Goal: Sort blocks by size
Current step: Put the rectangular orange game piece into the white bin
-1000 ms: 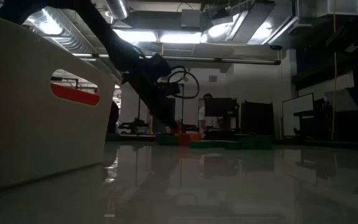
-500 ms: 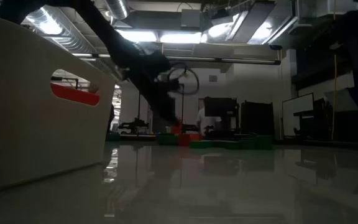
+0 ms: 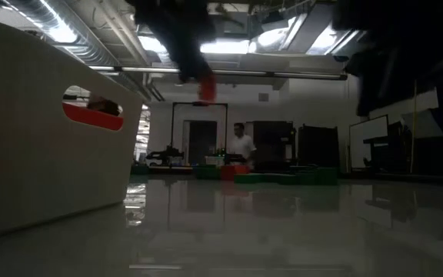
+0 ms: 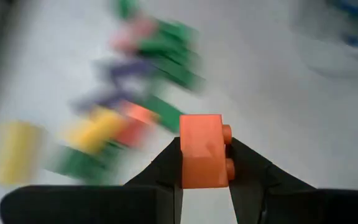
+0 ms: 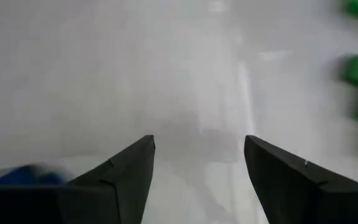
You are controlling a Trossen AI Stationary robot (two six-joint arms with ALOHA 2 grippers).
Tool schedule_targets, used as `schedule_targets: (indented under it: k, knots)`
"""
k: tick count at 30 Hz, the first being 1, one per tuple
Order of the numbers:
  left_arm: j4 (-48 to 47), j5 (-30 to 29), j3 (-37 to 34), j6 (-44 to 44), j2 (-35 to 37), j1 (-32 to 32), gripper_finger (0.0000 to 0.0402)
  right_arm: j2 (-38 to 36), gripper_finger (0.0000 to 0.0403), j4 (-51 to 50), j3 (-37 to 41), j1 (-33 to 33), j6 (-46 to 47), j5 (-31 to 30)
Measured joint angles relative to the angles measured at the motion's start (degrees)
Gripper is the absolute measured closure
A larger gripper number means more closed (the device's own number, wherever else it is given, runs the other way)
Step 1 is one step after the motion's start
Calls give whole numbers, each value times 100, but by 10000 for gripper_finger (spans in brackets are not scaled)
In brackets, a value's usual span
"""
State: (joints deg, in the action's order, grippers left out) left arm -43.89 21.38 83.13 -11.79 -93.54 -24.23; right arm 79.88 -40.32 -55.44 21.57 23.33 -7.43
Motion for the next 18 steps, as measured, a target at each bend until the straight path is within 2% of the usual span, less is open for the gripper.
schedule_targets:
  k: [4,7,12,18]
  knots:
    - [-1333,280,-13,594,460,918,323,13,155,-116,0,-556,-50,-438]
    - [-1794,284,-18,1068,549,1795,324,15,155,-129,0,-1009,-199,-504]
    - [-1761,216,-20,1592,497,3245,316,97,155,-137,0,-1636,-503,-505]
    - [-1328,-497,-22,2386,262,4542,309,364,155,-128,-2,-2132,-1015,-301]
